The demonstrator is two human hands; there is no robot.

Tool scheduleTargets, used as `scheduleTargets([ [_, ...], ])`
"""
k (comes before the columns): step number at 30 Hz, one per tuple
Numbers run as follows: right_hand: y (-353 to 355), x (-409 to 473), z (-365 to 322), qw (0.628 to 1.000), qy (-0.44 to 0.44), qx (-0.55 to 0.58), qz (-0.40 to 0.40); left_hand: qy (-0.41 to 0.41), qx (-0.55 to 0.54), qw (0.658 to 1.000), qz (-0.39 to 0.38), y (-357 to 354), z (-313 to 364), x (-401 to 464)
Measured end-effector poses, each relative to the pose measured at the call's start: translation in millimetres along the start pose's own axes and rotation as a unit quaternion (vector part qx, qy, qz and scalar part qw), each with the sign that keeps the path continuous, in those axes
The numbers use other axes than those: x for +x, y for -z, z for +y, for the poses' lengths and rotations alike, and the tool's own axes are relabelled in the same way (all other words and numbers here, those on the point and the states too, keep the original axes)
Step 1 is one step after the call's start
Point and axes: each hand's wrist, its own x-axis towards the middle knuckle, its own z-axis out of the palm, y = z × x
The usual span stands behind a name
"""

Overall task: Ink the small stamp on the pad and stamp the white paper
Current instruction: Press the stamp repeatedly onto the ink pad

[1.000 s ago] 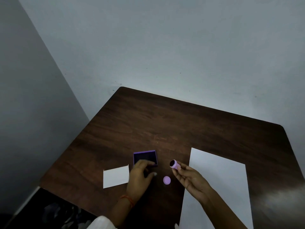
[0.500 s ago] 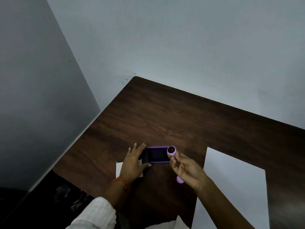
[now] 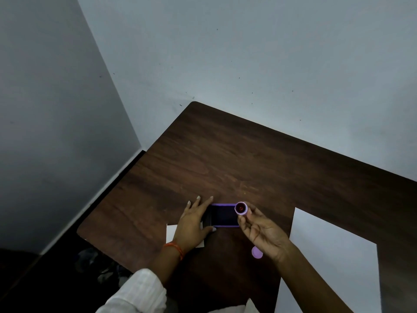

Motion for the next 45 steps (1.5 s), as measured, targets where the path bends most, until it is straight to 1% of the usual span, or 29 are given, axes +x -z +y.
scheduleTargets([
  [6, -4.6, -2.2, -4.7, 1.000, -0.001, -0.026, -0.014, 0.016, -0.008, 1.000, 0.002, -0.7, 6.6, 2.3],
  [10, -6.3, -3.0, -6.1, 1.000, 0.005, -0.012, -0.019, 0.007, -0.007, 1.000, 0.007, -5.2, 11.2, -1.2],
  [17, -8.8, -5.7, -5.6, 1.000, 0.023, -0.005, 0.001, 0.012, -0.011, 1.000, 0.004, -6.1, 12.3, -3.6],
  [22, -9.4, -9.5, -5.3, 0.998, 0.019, -0.052, -0.005, 0.010, -0.009, 1.000, 0.006, -6.9, 11.6, -2.9],
  [28, -3.0, -6.7, -5.3, 0.999, 0.028, -0.007, -0.019, 0.007, -0.011, 1.000, 0.009, -7.0, 11.3, -3.5],
  [30, -1.0, -5.4, -4.5, 0.999, 0.036, -0.007, -0.019, 0.008, -0.010, 1.000, 0.005, -6.8, 12.0, -3.3],
  [34, -0.1, -2.7, -2.9, 0.998, 0.053, -0.038, -0.006, 0.008, -0.010, 1.000, 0.002, -6.2, 12.2, -3.0],
  [35, -1.2, -1.4, -3.0, 0.996, 0.065, -0.064, 0.006, 0.008, -0.011, 1.000, 0.002, -6.2, 12.2, -3.2],
  [36, -1.3, 1.1, -3.2, 0.990, 0.082, -0.114, 0.025, 0.007, -0.012, 1.000, 0.003, -6.2, 12.2, -3.3],
  [37, -1.2, 3.9, -2.7, 0.973, 0.104, -0.199, 0.053, 0.006, -0.012, 1.000, 0.005, -6.1, 12.2, -3.4],
  [38, -1.1, 5.9, -1.1, 0.937, 0.131, -0.311, 0.091, 0.005, -0.010, 1.000, 0.005, -6.1, 12.2, -3.3],
  [39, -1.4, 7.6, 1.6, 0.880, 0.164, -0.428, 0.127, 0.002, -0.005, 1.000, 0.003, -6.0, 12.0, -3.3],
  [40, -1.2, 9.7, 5.3, 0.812, 0.204, -0.527, 0.147, -0.002, 0.001, 1.000, 0.000, -5.9, 11.5, -3.2],
  [41, -0.9, 12.7, 9.9, 0.746, 0.245, -0.601, 0.149, -0.004, 0.006, 1.000, -0.003, -6.0, 10.8, -3.1],
  [43, -1.5, 19.4, 19.7, 0.630, 0.313, -0.701, 0.118, -0.005, 0.008, 1.000, -0.001, -6.5, 9.3, -3.3],
  [45, -1.8, 27.0, 28.6, 0.529, 0.348, -0.771, 0.066, -0.006, 0.002, 1.000, 0.003, -7.6, 8.2, -3.3],
])
